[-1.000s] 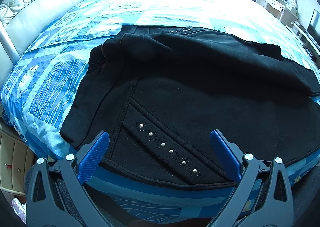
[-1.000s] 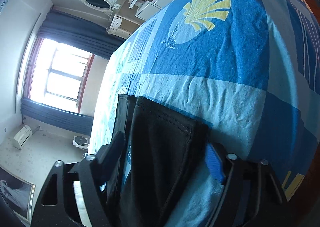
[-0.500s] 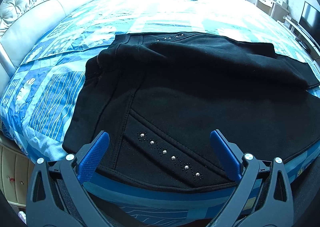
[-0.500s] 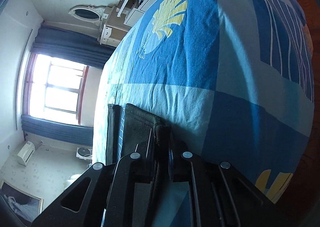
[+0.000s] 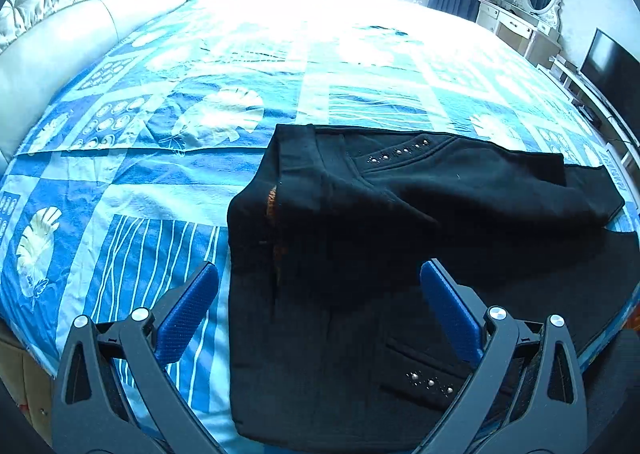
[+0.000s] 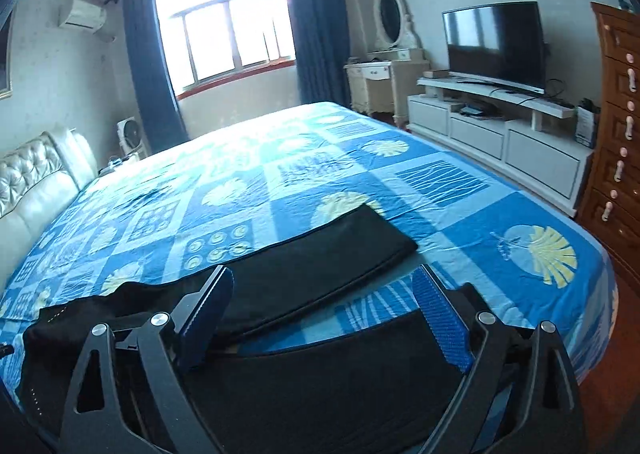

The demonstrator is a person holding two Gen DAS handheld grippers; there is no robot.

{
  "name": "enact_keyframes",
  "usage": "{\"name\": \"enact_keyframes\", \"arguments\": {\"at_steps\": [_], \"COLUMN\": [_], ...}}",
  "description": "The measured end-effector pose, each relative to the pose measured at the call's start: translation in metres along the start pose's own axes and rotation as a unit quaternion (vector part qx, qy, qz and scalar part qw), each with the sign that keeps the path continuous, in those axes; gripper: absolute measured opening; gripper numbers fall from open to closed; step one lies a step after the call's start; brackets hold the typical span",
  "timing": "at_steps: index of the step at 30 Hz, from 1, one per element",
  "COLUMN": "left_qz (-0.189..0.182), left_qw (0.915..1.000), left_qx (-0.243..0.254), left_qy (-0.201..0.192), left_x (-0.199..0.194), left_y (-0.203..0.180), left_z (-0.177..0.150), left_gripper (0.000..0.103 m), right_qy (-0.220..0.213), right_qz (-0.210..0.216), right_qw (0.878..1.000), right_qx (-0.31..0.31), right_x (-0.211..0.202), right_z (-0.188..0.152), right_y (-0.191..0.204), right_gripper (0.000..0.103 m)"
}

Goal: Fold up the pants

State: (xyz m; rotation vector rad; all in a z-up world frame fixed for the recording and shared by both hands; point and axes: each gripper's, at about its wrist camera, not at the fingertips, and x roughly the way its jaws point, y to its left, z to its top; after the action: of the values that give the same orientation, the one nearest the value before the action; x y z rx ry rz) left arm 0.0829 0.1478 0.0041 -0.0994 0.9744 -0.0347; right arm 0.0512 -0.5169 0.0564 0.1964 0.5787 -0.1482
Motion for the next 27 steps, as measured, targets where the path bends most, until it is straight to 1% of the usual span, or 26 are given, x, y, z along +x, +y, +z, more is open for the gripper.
{"name": "enact_keyframes", "arguments": {"at_steps": [1,3,6,8,10,12,13,16,19,20,21,22,23,24,25,27], "left_qz": [-0.01,-0.015,-0.046,-0.051,-0.066,-0.1,-0.123,-0.195,-0.258,-0.281,-0.311,-0.343,-0.363,-0.374,-0.379,-0.376], "left_qw": [0.9999,0.9999,0.998,0.997,0.9962,0.9932,0.9902,0.9764,0.9588,0.9517,0.9413,0.9286,0.9194,0.914,0.9122,0.9136], "left_qx": [-0.005,0.0,0.038,0.05,0.035,0.004,-0.012,-0.052,-0.083,-0.091,-0.1,-0.11,-0.119,-0.121,-0.116,-0.102], "left_qy": [0.008,0.006,0.02,0.03,0.044,0.06,0.065,0.077,0.085,0.084,0.085,0.089,0.095,0.101,0.105,0.115], "left_x": [0.007,0.017,0.04,0.058,0.078,0.096,0.104,0.122,0.136,0.138,0.139,0.141,0.144,0.146,0.147,0.15], "left_y": [0.009,0.023,0.032,0.038,0.048,0.061,0.067,0.078,0.085,0.087,0.089,0.09,0.09,0.089,0.086,0.082], "left_z": [0.009,0.029,0.055,0.068,0.076,0.085,0.089,0.095,0.098,0.099,0.099,0.099,0.099,0.1,0.1,0.101], "left_gripper": [0.101,0.101,0.101,0.101,0.101,0.101,0.101,0.101,0.101,0.101,0.101,0.101,0.101,0.101,0.101,0.101], "right_qy": [0.013,0.033,0.049,0.056,0.063,0.072,0.076,0.087,0.095,0.1,0.105,0.111,0.119,0.126,0.134,0.147], "right_qz": [0.016,0.046,0.083,0.102,0.113,0.126,0.13,0.134,0.143,0.146,0.147,0.149,0.153,0.158,0.163,0.18], "right_qw": [1.0,0.997,0.992,0.988,0.984,0.981,0.98,0.977,0.975,0.974,0.973,0.973,0.971,0.97,0.968,0.962], "right_qx": [-0.015,-0.044,-0.085,-0.107,-0.12,-0.127,-0.131,-0.141,-0.141,-0.142,-0.142,-0.14,-0.137,-0.134,-0.134,-0.146], "right_x": [0.009,0.023,0.037,0.044,0.049,0.054,0.056,0.064,0.071,0.074,0.077,0.082,0.088,0.093,0.098,0.11], "right_z": [-0.002,-0.007,-0.015,-0.019,-0.023,-0.026,-0.026,-0.026,-0.024,-0.024,-0.024,-0.024,-0.024,-0.024,-0.024,-0.022], "right_y": [0.021,0.062,0.117,0.147,0.17,0.187,0.194,0.209,0.218,0.221,0.223,0.225,0.227,0.229,0.232,0.241], "right_gripper": [0.091,0.091,0.091,0.091,0.091,0.091,0.091,0.091,0.091,0.091,0.091,0.091,0.091,0.091,0.091,0.091]}}
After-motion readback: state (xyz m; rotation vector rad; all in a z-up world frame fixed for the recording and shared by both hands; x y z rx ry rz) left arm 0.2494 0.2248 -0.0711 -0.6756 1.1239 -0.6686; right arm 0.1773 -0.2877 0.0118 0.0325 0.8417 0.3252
